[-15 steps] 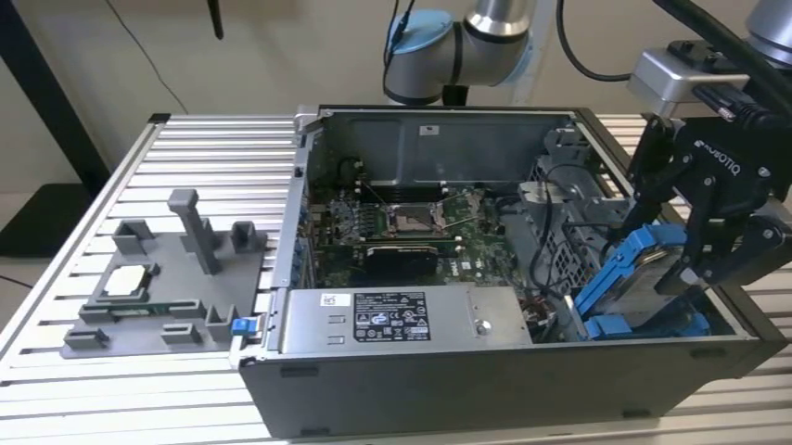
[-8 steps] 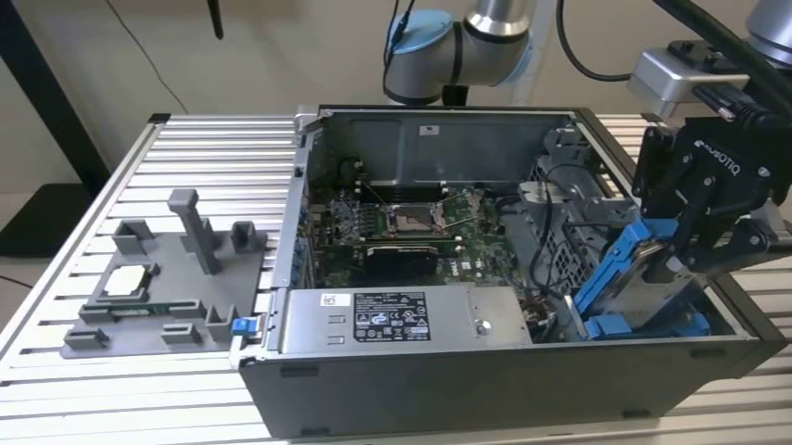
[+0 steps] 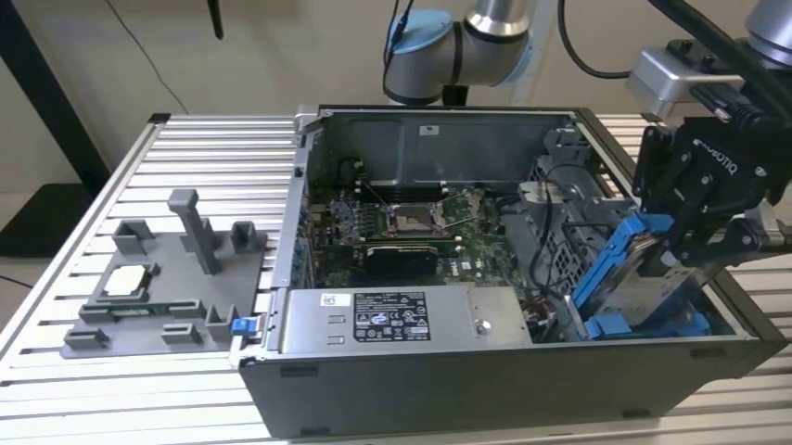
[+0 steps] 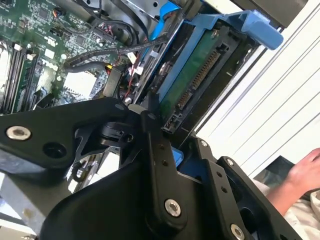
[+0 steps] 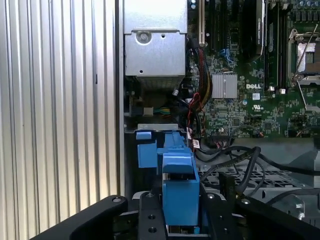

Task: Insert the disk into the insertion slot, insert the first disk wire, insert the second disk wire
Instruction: 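Insert the first disk wire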

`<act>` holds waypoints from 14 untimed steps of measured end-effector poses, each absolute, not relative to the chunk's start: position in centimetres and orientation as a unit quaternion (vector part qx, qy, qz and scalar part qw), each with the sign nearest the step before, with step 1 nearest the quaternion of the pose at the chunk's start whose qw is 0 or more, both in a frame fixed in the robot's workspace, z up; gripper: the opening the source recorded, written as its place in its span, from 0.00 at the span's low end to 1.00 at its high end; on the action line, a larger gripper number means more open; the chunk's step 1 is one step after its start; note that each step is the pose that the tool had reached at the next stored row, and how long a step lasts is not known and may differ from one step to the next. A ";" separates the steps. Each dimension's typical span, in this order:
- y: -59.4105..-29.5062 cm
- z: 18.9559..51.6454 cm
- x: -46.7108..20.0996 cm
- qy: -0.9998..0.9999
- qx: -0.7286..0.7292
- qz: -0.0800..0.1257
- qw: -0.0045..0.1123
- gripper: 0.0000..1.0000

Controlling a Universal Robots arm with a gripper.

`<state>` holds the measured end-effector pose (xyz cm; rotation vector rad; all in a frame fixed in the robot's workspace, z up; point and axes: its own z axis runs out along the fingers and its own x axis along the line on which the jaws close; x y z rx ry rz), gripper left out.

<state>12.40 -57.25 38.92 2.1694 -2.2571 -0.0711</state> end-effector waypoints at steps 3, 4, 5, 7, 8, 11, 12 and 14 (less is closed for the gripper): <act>-57.2 38.9 12.4 -0.722 0.691 -0.024 0.004 0.00; -57.2 38.9 12.4 -0.722 0.691 -0.024 0.004 0.00; -57.2 38.9 12.4 -0.722 0.691 -0.024 0.004 1.00; -57.2 38.9 12.4 -0.722 0.691 -0.024 0.004 1.00; -57.2 38.9 12.4 -0.722 0.691 -0.024 0.004 1.00; -57.2 39.6 12.4 -0.722 0.691 -0.024 0.004 1.00; -57.2 39.8 12.4 -0.722 0.691 -0.024 0.004 1.00; -57.1 40.1 12.4 -0.722 0.691 -0.024 0.004 1.00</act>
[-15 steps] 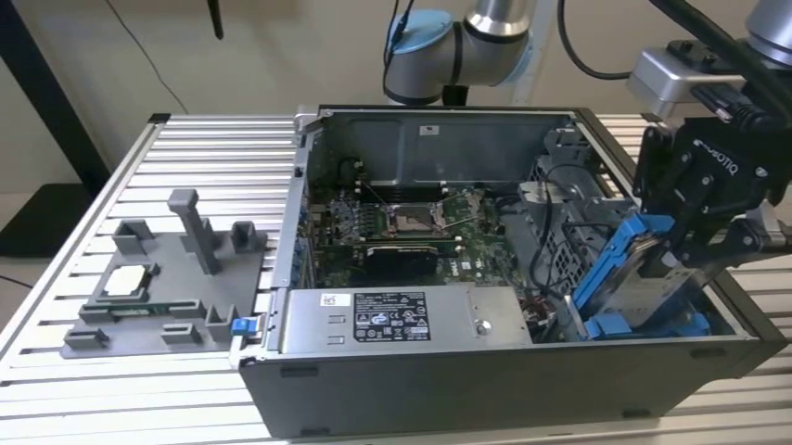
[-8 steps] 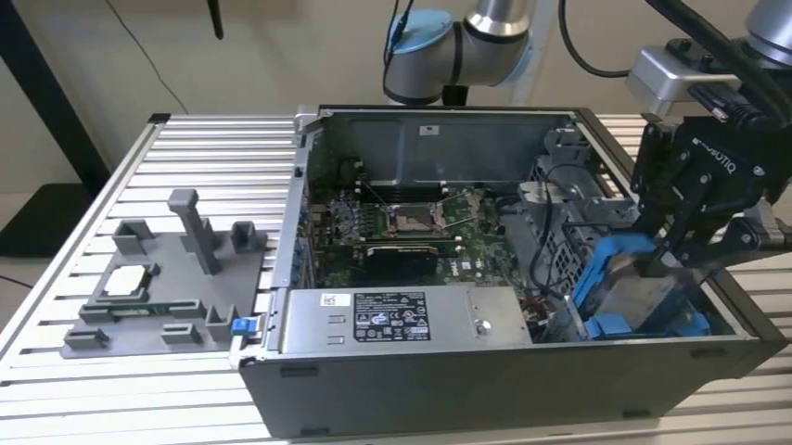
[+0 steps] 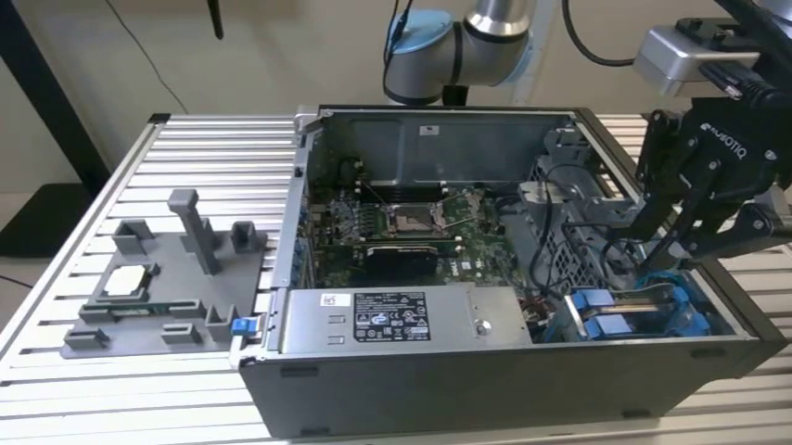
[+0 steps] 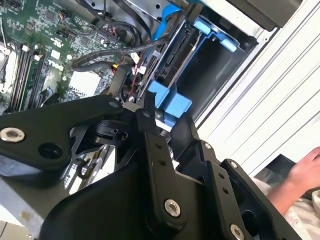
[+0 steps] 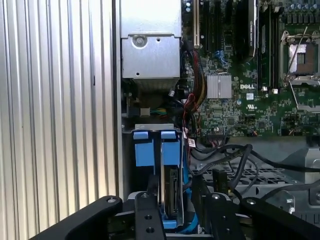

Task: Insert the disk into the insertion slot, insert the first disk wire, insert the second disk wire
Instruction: 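Insert the first disk wire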

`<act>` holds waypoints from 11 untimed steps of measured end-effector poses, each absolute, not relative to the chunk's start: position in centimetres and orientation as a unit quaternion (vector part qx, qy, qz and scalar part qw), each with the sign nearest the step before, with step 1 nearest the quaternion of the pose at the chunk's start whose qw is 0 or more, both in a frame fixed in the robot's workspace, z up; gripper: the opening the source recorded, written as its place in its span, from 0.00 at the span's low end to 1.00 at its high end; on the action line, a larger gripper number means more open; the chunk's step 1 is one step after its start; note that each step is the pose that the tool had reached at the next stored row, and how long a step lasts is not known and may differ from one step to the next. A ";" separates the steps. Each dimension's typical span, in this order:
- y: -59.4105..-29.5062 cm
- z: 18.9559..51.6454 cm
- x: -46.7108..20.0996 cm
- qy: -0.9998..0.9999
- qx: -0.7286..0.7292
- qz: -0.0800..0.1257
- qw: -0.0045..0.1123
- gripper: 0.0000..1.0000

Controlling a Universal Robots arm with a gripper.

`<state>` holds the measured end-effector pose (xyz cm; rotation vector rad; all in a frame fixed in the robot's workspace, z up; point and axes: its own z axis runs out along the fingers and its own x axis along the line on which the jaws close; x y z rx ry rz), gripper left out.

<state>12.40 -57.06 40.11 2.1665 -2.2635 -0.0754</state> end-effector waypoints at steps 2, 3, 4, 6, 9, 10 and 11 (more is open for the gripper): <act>-56.5 40.2 12.4 -0.722 0.691 -0.024 0.004 1.00; -56.0 40.2 12.4 -0.722 0.691 -0.024 0.003 1.00; -55.6 40.2 12.4 -0.722 0.691 -0.023 0.003 1.00; -54.7 40.2 12.4 -0.722 0.691 -0.023 0.003 1.00; -54.0 39.9 12.4 -0.723 0.690 -0.023 0.003 1.00; -53.9 39.8 12.4 -0.725 0.688 -0.023 0.003 1.00; -53.9 39.6 12.4 -0.729 0.685 -0.023 0.002 1.00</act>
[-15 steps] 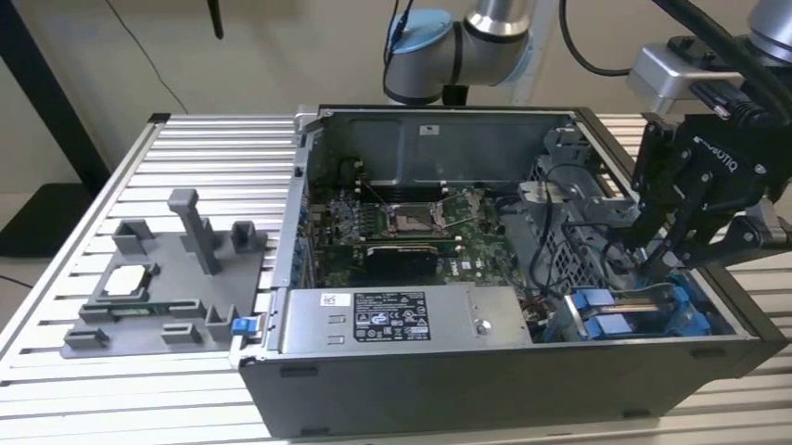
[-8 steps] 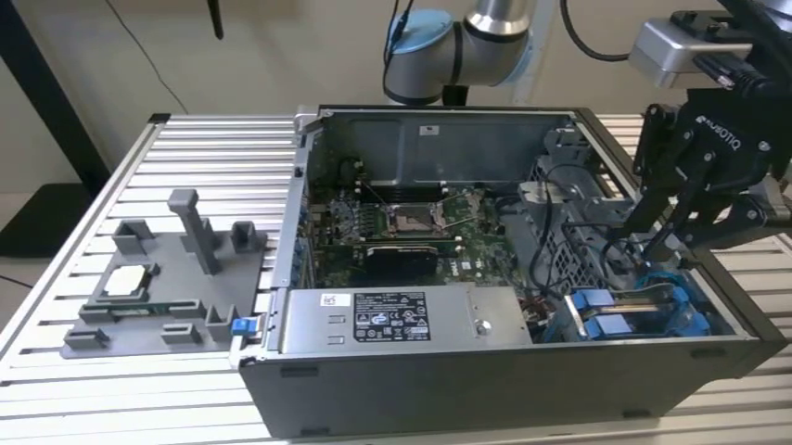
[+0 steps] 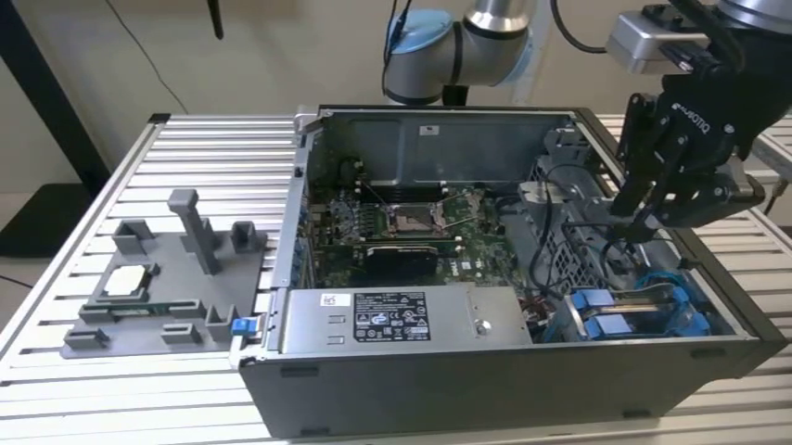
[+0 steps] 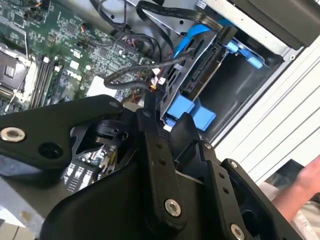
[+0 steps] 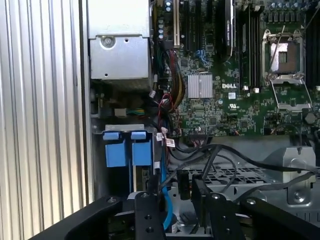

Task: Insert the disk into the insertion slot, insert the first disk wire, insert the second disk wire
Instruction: 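Insert the first disk wire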

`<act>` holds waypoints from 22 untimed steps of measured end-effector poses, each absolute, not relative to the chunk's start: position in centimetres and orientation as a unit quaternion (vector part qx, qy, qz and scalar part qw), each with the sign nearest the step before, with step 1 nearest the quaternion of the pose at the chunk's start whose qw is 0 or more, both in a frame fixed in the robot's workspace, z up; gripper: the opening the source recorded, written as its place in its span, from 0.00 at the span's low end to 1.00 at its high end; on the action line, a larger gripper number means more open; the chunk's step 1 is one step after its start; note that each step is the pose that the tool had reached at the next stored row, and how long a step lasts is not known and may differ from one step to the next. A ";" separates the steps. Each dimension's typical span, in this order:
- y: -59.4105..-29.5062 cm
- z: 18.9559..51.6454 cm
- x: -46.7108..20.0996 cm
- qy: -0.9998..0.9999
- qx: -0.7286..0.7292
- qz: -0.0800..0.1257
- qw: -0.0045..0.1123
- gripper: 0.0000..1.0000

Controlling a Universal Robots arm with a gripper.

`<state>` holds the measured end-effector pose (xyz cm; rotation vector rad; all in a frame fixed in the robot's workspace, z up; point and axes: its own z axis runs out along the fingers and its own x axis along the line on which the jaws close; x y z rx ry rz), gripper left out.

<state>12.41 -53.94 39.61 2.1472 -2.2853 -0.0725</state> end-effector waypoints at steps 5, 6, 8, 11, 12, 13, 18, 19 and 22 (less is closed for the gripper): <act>-53.6 38.8 12.4 -0.744 0.668 -0.023 0.002 1.00; -53.5 38.7 12.4 -0.745 0.667 -0.023 0.002 1.00; -53.4 38.6 12.4 -0.747 0.664 -0.023 0.002 1.00; -53.4 38.6 12.4 -0.747 0.664 -0.023 0.002 1.00; -53.4 38.6 12.4 -0.747 0.664 -0.023 0.002 1.00; -53.4 38.6 12.4 -0.747 0.664 -0.023 0.001 1.00; -53.4 38.5 12.4 -0.747 0.664 -0.027 -0.006 1.00; -53.4 38.5 12.4 -0.747 0.664 -0.029 -0.009 1.00; -53.4 38.5 12.4 -0.747 0.664 -0.033 -0.015 1.00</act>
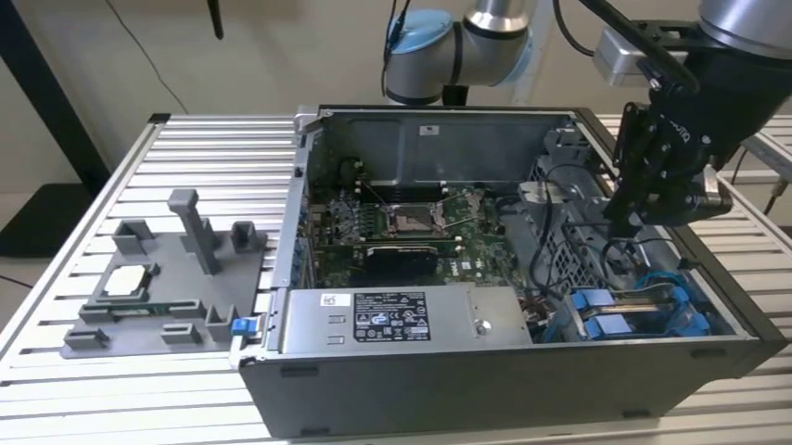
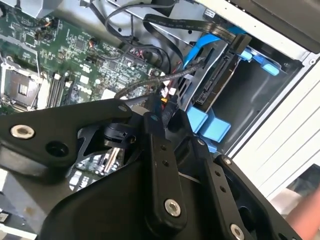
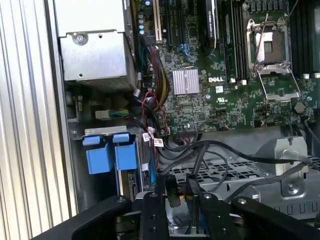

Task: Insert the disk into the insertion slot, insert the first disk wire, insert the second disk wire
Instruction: 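Insert the first disk wire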

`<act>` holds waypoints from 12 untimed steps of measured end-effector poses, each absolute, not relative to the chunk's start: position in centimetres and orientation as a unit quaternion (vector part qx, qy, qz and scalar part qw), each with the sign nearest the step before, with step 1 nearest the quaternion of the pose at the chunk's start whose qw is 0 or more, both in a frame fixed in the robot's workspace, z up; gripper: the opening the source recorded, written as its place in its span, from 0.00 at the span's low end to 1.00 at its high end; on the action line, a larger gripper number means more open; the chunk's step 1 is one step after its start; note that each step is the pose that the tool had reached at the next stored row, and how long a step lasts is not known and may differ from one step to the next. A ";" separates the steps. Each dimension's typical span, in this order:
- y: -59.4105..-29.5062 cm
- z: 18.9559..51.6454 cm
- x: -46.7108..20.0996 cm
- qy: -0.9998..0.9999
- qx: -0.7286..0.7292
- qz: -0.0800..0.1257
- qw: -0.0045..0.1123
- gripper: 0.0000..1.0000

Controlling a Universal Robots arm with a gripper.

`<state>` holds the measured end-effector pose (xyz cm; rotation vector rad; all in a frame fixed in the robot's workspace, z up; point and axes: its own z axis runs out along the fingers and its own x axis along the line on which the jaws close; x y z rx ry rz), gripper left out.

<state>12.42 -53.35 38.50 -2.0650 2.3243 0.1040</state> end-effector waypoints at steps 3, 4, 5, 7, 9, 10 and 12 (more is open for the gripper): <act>-53.4 38.5 12.4 0.747 -0.664 0.033 0.015 0.00; -53.4 38.5 12.4 0.747 -0.664 0.033 0.015 0.00; -53.4 38.5 12.4 0.747 -0.664 0.033 0.015 0.00; -53.4 38.5 12.4 0.747 -0.664 0.033 0.015 0.00; -53.4 38.5 12.4 0.747 -0.664 0.034 0.015 0.00; -53.4 38.5 12.4 0.747 -0.664 0.035 0.014 0.00; -53.6 38.4 12.4 0.747 -0.663 0.037 0.012 0.00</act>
